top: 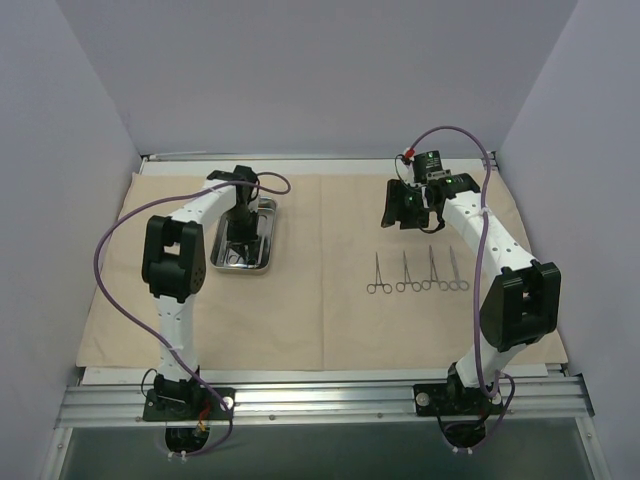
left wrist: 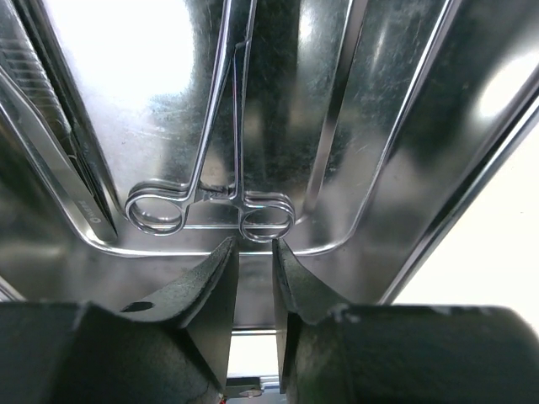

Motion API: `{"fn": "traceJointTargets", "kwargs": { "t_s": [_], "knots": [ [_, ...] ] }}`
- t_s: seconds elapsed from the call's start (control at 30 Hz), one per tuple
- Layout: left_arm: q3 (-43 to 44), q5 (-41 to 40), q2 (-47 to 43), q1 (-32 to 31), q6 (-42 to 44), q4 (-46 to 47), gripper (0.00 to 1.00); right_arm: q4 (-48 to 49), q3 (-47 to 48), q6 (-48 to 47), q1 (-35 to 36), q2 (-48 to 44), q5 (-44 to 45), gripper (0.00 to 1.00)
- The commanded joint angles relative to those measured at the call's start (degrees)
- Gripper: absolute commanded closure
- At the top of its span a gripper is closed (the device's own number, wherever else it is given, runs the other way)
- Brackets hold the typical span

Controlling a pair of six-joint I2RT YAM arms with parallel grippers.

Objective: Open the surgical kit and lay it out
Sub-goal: Pick up the medical item from the container.

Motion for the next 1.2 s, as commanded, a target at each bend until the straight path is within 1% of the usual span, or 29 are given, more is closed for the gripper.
{"fn": "traceJointTargets", "kwargs": {
  "t_s": [0.0, 0.13, 0.3, 0.4, 0.6, 0.73, 0.97, 1.07, 1.17],
  "knots": [
    [-0.75, 0.63, -4.84, -0.24, -0.66, 1.59, 0.69, 0.07, -0.37, 0.84, 0.3, -1.2, -0.79, 0.51],
    [-1.28, 2.65, -4.58, -0.25, -1.19, 2.03, 0.69, 0.33, -0.81, 0.93, 0.3, -1.29, -0.96, 0.51],
    [-2.24, 4.32, -4.4, -0.51, -2.07, 3.08, 0.57, 0.24, -1.25, 0.93, 0.3, -1.55, -0.96, 0.51],
    [-2.68, 4.68, -4.15, -0.51, -2.33, 3.61, 0.56, 0.33, -1.51, 0.93, 0.3, -1.73, -0.88, 0.51],
    [-3.39, 5.64, -3.0, -0.68, -2.51, 4.58, 0.57, 0.24, -2.12, 1.02, 0.3, -2.17, -0.7, 0.51],
    [-3.3, 5.56, -1.86, -1.04, -2.68, 4.58, 0.59, 0.24, -2.21, 1.02, 0.3, -2.34, -0.7, 0.51],
    [-3.83, 3.45, 2.0, -1.48, -3.47, 3.52, 0.63, 0.15, -2.3, 1.1, 0.3, -2.52, -0.61, 0.51],
    [-2.52, 2.31, 4.19, -1.48, -3.3, 3.17, 0.63, 0.33, -2.48, 1.1, 0.3, -2.7, -0.44, 0.51],
    [-0.32, 1.87, 5.87, -1.39, -2.77, 2.82, 0.69, 0.07, -2.65, 1.19, 0.3, -2.78, -0.44, 0.51]
  ]
}}
